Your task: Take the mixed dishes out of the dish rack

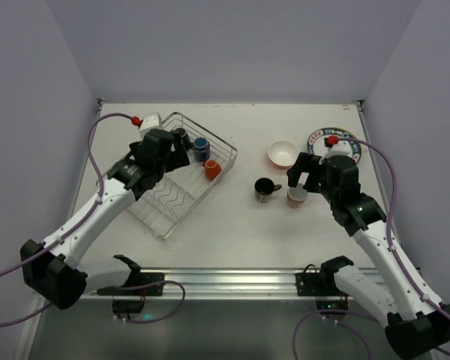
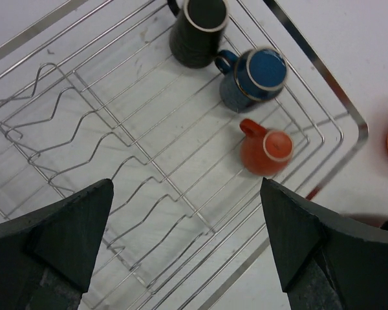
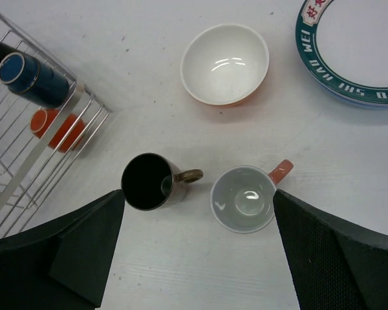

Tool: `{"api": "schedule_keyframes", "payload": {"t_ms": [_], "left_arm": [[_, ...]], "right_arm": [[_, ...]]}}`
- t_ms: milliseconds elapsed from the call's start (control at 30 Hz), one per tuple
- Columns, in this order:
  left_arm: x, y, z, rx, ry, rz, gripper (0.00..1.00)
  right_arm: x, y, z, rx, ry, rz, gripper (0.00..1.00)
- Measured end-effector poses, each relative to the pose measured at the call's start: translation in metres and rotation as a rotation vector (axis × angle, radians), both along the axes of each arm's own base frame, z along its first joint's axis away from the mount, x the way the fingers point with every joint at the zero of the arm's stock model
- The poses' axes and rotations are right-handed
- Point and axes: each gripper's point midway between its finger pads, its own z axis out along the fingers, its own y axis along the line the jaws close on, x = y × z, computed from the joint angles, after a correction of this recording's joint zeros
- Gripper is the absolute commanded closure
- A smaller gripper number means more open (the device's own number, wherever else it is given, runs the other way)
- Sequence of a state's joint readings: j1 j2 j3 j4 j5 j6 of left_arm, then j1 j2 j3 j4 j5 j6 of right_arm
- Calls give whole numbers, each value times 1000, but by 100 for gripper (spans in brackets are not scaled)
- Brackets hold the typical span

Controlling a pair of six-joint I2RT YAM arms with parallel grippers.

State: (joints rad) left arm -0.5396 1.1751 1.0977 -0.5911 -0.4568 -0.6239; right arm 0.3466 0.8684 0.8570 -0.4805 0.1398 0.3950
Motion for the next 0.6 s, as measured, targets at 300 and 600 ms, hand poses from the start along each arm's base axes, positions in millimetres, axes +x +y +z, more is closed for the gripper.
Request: {"api": "schedule_keyframes", "payload": {"t_ms": [300, 600], "left_arm": [[91, -19, -14, -176, 99, 312, 1], [165, -22, -27, -209, 143, 510, 5]], "right_arm": [[7, -10, -22, 11, 24, -102, 1], [-4, -9, -11, 68, -52, -91, 1]]}}
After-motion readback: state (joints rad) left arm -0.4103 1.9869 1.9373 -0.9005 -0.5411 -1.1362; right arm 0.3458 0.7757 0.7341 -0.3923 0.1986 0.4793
